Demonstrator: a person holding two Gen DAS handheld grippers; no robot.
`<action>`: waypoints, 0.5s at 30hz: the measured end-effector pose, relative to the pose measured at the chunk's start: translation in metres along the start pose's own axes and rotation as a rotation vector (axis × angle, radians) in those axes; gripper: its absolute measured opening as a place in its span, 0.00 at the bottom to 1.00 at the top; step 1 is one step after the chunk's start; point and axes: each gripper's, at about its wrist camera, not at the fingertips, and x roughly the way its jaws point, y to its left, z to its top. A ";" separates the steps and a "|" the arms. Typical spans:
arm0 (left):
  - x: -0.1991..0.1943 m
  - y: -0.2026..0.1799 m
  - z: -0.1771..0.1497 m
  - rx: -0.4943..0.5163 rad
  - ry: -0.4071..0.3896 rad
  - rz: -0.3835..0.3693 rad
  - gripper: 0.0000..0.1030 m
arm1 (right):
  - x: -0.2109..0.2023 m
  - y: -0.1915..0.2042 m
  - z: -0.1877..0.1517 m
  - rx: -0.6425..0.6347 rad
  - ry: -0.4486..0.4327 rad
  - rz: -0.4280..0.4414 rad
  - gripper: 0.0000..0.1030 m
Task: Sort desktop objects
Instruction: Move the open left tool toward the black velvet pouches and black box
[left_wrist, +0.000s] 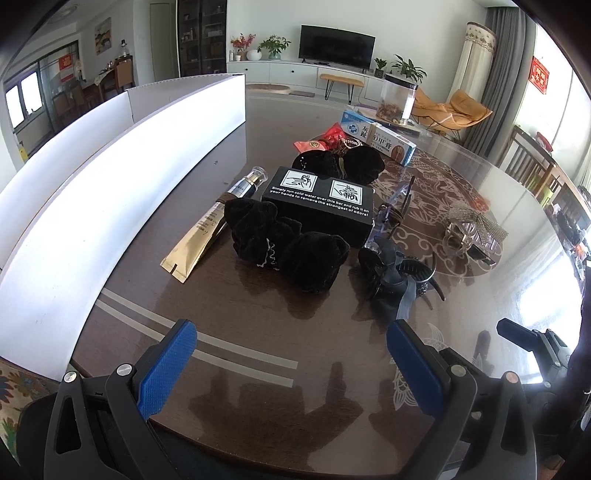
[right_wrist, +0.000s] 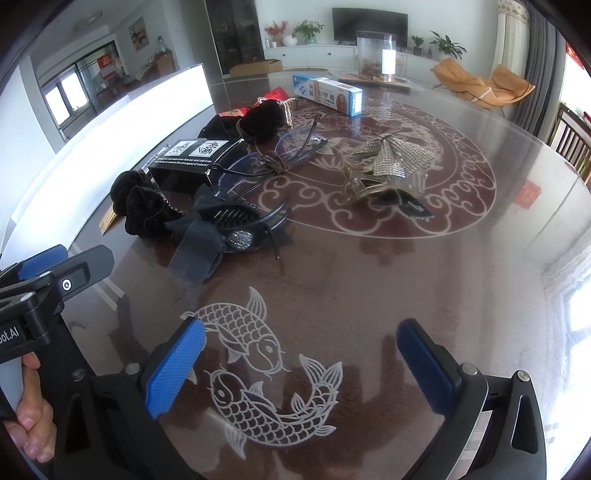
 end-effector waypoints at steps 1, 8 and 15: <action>0.001 0.000 0.000 0.002 0.006 0.003 1.00 | 0.003 -0.001 0.002 -0.009 0.001 -0.011 1.00; 0.013 -0.001 0.000 0.010 0.074 0.006 1.00 | 0.018 -0.021 0.011 -0.026 0.025 -0.074 1.00; 0.036 0.001 0.002 0.008 0.184 -0.010 1.00 | 0.021 -0.040 0.018 -0.038 0.003 -0.070 1.00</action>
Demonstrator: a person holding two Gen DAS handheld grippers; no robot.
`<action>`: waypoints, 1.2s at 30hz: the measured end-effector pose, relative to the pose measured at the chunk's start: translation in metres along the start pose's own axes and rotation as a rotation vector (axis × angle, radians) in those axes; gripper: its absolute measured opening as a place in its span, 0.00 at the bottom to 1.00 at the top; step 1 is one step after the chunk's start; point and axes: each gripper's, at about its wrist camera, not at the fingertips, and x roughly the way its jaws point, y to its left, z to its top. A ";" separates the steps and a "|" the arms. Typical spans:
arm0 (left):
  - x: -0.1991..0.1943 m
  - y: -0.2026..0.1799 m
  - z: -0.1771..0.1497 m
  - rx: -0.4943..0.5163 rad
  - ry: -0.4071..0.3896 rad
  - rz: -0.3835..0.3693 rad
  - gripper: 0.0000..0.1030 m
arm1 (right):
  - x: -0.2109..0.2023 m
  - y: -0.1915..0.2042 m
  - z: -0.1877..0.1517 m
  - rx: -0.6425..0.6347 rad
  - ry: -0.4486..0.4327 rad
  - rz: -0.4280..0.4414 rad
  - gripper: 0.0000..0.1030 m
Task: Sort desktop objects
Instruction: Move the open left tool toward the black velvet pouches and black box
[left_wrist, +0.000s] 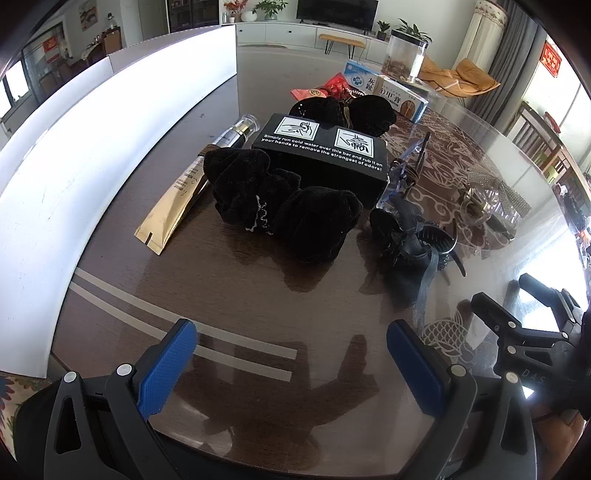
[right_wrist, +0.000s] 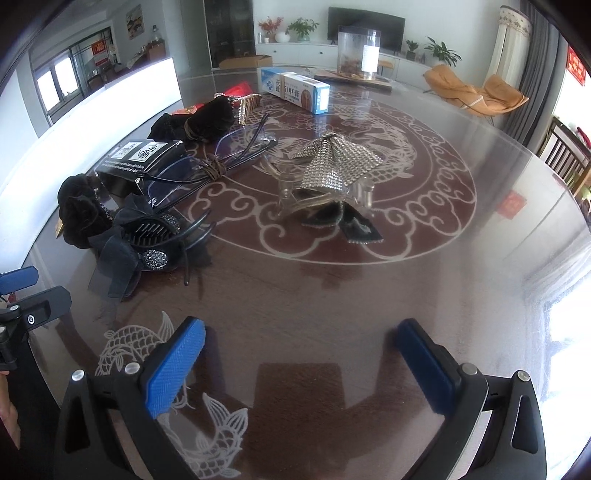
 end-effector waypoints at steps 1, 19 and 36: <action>0.004 -0.001 0.001 0.004 0.013 0.006 1.00 | 0.001 -0.001 0.001 -0.005 -0.004 0.003 1.00; 0.015 -0.008 0.000 0.057 0.055 0.063 1.00 | 0.000 0.001 -0.003 -0.010 -0.066 0.008 1.00; 0.013 -0.007 0.000 0.066 0.048 0.058 1.00 | 0.000 0.002 -0.003 -0.009 -0.067 0.007 1.00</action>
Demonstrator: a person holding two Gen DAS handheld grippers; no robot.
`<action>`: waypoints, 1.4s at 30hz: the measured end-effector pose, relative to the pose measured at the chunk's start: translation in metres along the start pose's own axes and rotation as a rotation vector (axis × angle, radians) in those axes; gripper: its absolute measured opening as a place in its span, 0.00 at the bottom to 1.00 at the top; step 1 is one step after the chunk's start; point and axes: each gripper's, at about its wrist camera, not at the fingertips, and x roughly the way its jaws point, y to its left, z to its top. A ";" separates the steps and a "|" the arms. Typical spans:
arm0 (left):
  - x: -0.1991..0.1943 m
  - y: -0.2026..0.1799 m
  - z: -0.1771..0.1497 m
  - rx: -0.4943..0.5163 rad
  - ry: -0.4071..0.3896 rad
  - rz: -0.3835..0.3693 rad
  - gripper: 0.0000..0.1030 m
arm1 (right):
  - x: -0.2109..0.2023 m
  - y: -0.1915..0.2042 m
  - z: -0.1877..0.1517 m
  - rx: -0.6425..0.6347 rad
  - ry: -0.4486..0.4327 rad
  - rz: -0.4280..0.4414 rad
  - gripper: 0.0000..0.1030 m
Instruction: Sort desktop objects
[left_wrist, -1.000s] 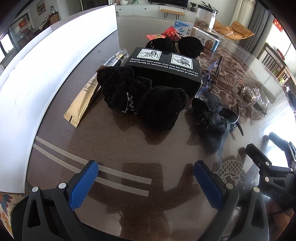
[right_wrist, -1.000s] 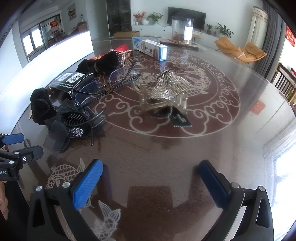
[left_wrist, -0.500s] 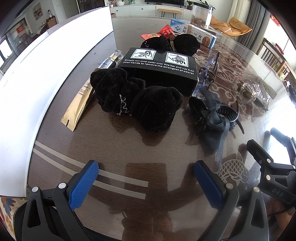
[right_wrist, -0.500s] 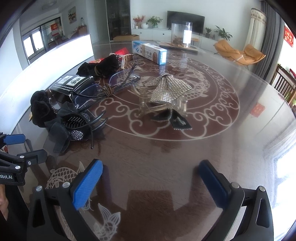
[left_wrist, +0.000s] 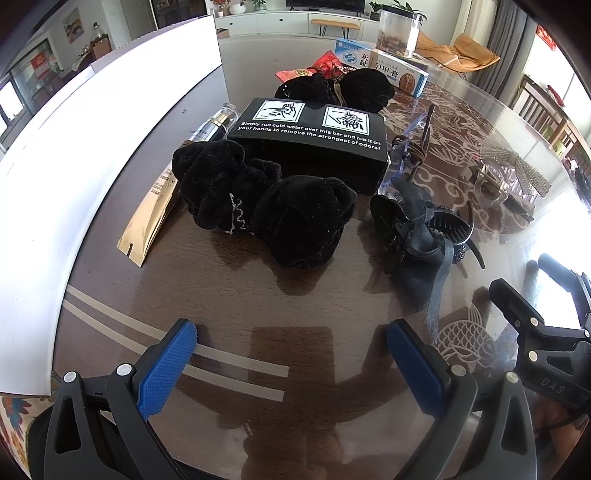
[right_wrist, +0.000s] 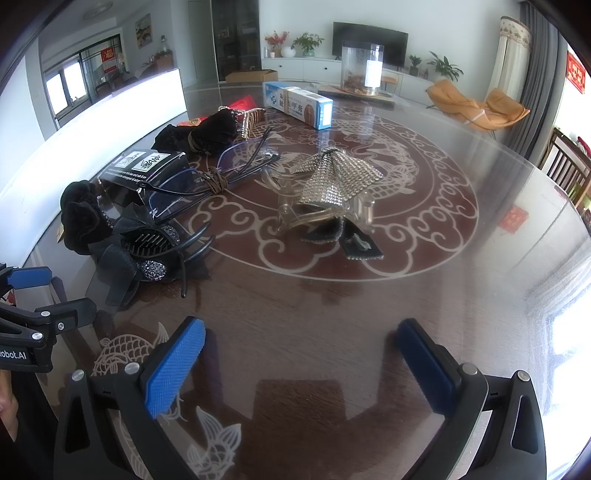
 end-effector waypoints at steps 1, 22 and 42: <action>-0.002 -0.001 0.001 0.003 -0.001 0.000 1.00 | 0.000 0.000 0.000 0.000 0.000 0.000 1.00; 0.011 -0.028 0.028 0.090 -0.116 -0.049 1.00 | 0.000 0.000 0.000 0.000 -0.001 0.000 1.00; 0.010 -0.035 0.027 0.101 -0.150 -0.055 1.00 | 0.000 0.000 -0.001 0.000 -0.002 0.000 1.00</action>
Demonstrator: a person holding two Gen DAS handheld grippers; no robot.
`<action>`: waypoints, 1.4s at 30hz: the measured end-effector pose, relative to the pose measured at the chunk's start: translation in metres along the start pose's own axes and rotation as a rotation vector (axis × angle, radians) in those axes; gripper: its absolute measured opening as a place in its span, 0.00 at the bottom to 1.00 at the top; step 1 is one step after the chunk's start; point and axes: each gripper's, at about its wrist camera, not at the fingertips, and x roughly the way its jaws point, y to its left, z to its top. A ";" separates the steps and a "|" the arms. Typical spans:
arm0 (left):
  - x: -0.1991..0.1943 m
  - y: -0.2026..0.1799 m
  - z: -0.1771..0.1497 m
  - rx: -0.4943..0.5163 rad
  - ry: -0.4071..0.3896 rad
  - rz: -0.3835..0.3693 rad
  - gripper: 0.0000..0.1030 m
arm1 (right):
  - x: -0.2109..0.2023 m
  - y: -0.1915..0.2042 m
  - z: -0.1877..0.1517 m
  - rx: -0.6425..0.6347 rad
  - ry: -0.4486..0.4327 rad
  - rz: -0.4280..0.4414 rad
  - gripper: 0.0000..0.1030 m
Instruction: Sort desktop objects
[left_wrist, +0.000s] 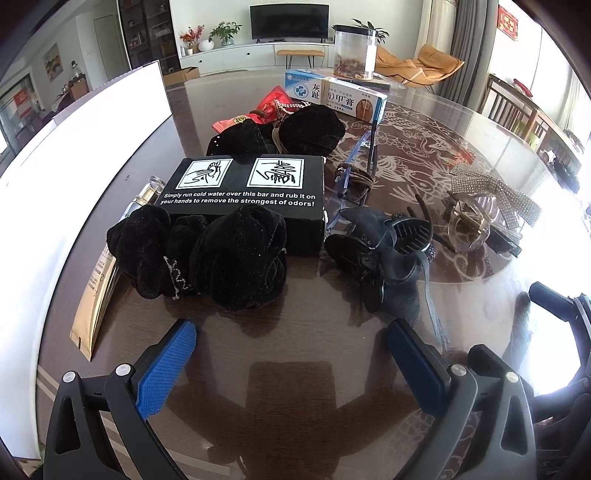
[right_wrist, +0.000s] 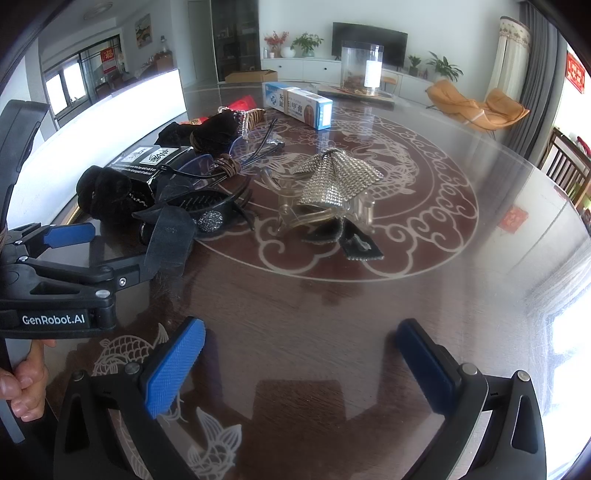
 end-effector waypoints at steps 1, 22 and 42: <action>0.000 -0.001 0.000 0.000 0.000 0.000 1.00 | 0.000 0.000 0.000 0.000 0.000 0.000 1.00; -0.002 0.001 -0.002 0.001 -0.016 -0.008 1.00 | 0.000 0.000 0.000 0.000 -0.001 0.000 1.00; -0.010 -0.002 -0.018 -0.097 -0.041 0.055 1.00 | -0.001 0.000 -0.001 -0.002 -0.002 -0.003 1.00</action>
